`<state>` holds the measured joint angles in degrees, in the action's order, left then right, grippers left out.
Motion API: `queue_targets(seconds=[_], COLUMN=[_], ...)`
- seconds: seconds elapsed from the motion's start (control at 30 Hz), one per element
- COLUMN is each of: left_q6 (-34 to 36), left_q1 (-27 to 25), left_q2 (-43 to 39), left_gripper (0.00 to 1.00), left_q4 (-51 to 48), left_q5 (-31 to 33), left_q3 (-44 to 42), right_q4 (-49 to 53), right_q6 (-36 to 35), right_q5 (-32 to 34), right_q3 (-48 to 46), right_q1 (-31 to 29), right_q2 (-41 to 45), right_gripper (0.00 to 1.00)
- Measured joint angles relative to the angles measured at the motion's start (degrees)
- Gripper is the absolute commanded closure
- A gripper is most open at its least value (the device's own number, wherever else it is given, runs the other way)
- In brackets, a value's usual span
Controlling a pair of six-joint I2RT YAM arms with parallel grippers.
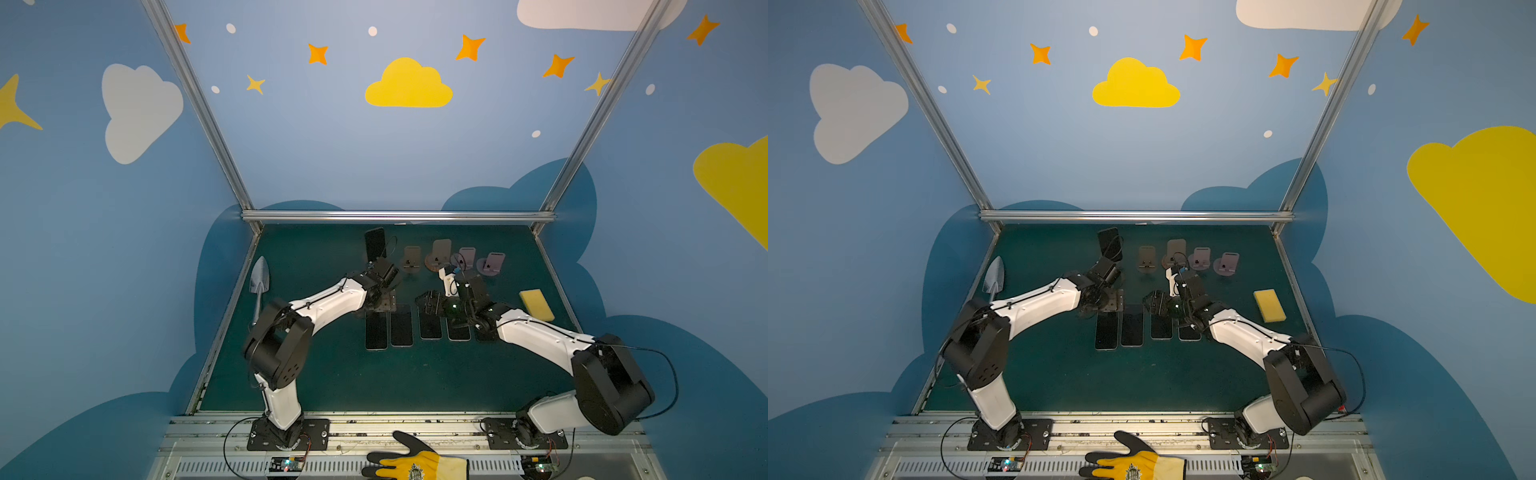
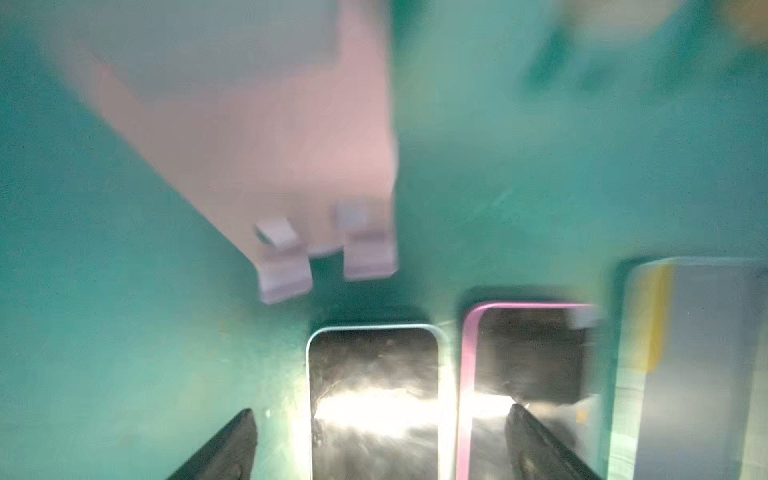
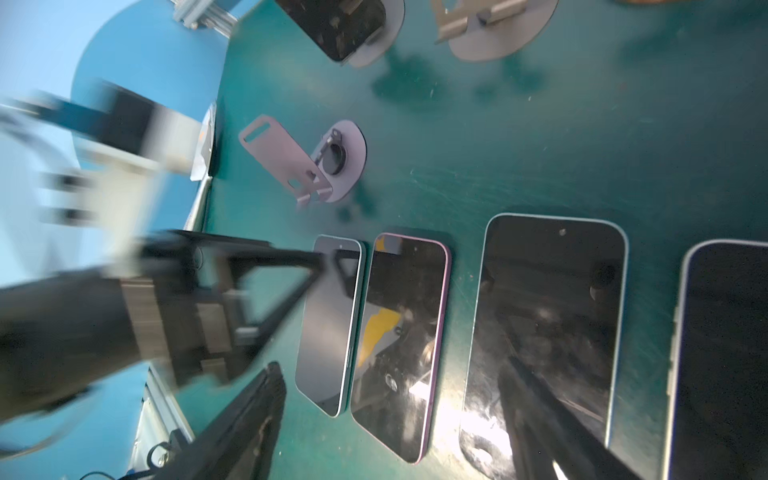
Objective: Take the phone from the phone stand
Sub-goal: 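Open the left gripper and raise it off the light-blue-edged phone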
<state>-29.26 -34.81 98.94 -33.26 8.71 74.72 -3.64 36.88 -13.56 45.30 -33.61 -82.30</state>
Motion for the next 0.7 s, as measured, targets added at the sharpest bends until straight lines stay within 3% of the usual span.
queue_targets(seconds=[0.2,0.43,0.7], left_q6=[-3.37,-10.93,-10.03], left_q1=[0.79,0.94,1.86], left_q2=[-4.39,4.20,11.56], left_gripper=[0.00,0.00,0.07], left_q4=[1.40,0.44,0.87], left_q5=[7.80,14.21,16.37], left_q3=[3.21,5.51,9.55], right_q4=[-0.20,0.13,0.61], right_q6=[0.33,0.24,0.13], right_q5=[2.12,3.32,4.35], right_q3=[-1.49,-1.51,-1.51], right_q1=[0.02,0.02,0.02], right_q2=[2.21,2.38,3.80], right_gripper=[0.18,0.16,0.19])
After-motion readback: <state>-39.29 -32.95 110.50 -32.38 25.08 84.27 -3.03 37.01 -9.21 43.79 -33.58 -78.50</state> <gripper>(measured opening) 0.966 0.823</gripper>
